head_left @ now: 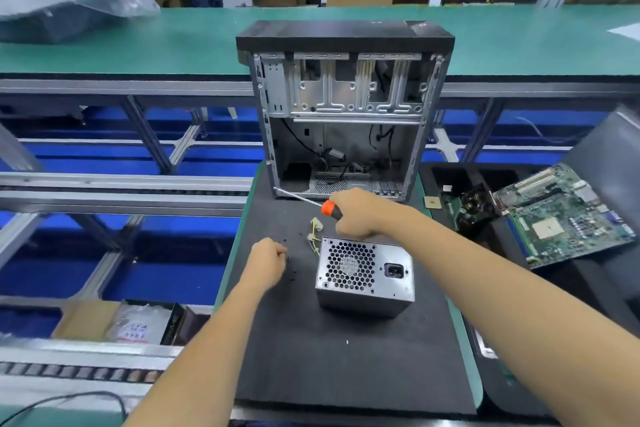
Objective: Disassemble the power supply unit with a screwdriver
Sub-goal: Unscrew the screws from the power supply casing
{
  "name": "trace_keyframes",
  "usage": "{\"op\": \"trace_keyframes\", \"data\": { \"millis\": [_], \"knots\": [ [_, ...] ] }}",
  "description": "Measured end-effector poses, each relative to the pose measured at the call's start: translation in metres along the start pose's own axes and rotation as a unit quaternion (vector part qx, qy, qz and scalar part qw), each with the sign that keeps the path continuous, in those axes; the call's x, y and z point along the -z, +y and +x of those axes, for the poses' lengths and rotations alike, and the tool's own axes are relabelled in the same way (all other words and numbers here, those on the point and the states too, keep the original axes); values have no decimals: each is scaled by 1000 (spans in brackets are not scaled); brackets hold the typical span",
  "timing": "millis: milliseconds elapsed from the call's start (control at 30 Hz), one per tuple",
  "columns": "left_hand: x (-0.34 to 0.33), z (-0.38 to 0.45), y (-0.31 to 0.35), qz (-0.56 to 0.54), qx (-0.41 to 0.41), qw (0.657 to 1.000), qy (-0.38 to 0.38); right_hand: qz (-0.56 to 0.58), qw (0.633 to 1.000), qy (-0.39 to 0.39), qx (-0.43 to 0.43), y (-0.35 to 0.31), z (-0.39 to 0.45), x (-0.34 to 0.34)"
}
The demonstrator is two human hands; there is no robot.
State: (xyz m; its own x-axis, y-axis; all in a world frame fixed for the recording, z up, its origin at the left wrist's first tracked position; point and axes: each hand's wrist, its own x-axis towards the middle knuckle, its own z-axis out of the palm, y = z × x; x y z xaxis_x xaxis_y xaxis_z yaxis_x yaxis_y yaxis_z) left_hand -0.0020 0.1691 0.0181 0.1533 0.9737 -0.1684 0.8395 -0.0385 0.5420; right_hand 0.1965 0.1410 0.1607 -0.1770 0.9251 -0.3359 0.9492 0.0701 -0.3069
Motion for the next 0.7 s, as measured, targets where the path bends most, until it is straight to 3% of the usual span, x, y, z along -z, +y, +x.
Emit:
{"op": "trace_keyframes", "data": {
  "millis": [267, 567, 700],
  "knots": [
    [-15, 18, -7, 41, 20, 999, -17, -14, 999, -15, 34, 5, 25, -13],
    [-14, 23, -10, 33, 22, 998, -39, 63, 998, -21, 6, 10, 39, -16],
    [-14, 21, -10, 27, 15, 999, -38, 47, 999, 4, -2, 16, 42, -18]
  ]
}}
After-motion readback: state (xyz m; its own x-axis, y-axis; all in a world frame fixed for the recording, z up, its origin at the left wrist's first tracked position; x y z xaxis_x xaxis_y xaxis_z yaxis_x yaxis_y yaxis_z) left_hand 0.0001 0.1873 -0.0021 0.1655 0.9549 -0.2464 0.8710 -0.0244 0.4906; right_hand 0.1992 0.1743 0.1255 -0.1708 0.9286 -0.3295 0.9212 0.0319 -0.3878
